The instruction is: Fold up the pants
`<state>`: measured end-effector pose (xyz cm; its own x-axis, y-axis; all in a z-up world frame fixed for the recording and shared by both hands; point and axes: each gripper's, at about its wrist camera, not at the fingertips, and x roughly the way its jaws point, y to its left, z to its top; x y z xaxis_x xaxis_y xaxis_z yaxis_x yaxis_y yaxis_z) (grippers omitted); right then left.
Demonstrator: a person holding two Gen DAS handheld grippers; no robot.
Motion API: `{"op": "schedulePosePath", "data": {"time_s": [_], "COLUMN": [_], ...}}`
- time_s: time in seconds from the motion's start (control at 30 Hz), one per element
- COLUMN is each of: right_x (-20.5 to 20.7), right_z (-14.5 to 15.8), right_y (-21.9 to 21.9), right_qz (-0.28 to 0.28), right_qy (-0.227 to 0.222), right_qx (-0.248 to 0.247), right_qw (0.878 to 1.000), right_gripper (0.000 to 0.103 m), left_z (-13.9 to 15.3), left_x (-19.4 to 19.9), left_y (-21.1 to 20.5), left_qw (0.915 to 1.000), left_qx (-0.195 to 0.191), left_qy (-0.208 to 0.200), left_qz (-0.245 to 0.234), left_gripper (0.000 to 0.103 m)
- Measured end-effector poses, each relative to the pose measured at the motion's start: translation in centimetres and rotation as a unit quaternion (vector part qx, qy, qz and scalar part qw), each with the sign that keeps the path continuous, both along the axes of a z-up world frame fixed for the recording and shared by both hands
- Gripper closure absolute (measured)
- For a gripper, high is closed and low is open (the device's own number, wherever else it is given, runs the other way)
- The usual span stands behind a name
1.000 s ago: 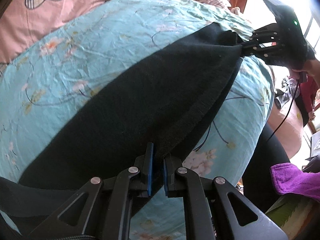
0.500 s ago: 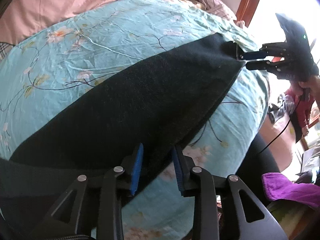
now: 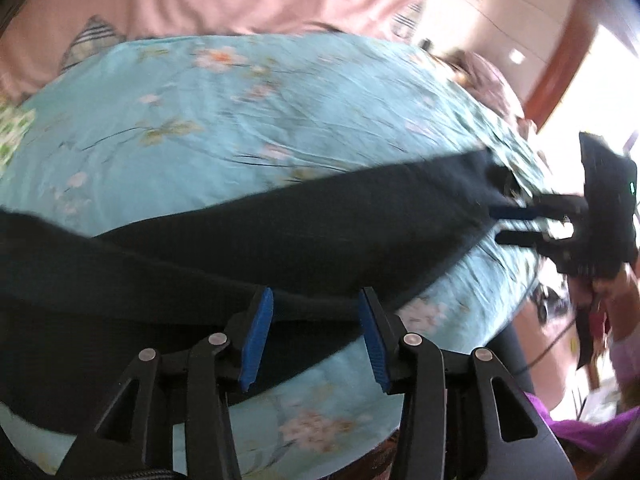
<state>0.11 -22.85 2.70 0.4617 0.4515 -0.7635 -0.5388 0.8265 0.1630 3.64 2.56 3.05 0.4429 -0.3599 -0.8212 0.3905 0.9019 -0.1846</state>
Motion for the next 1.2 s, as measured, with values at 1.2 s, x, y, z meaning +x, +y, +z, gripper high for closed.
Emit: {"op": "schedulePosePath", "data": {"time_s": [1.2], "right_x": [7.3], "right_z": [-1.9], "right_y": [18.3], "right_qz": [0.211], "right_qy": [0.055], "right_qx": [0.097], "right_qw": [0.971], "right_gripper": [0.054], "left_z": [-2.0], "left_x": [19.7], "left_y": [16.7], "left_qw": [0.9167], "left_qx": [0.105], "left_qy": [0.285], "left_qz": [0.260], "left_gripper": [0.043]}}
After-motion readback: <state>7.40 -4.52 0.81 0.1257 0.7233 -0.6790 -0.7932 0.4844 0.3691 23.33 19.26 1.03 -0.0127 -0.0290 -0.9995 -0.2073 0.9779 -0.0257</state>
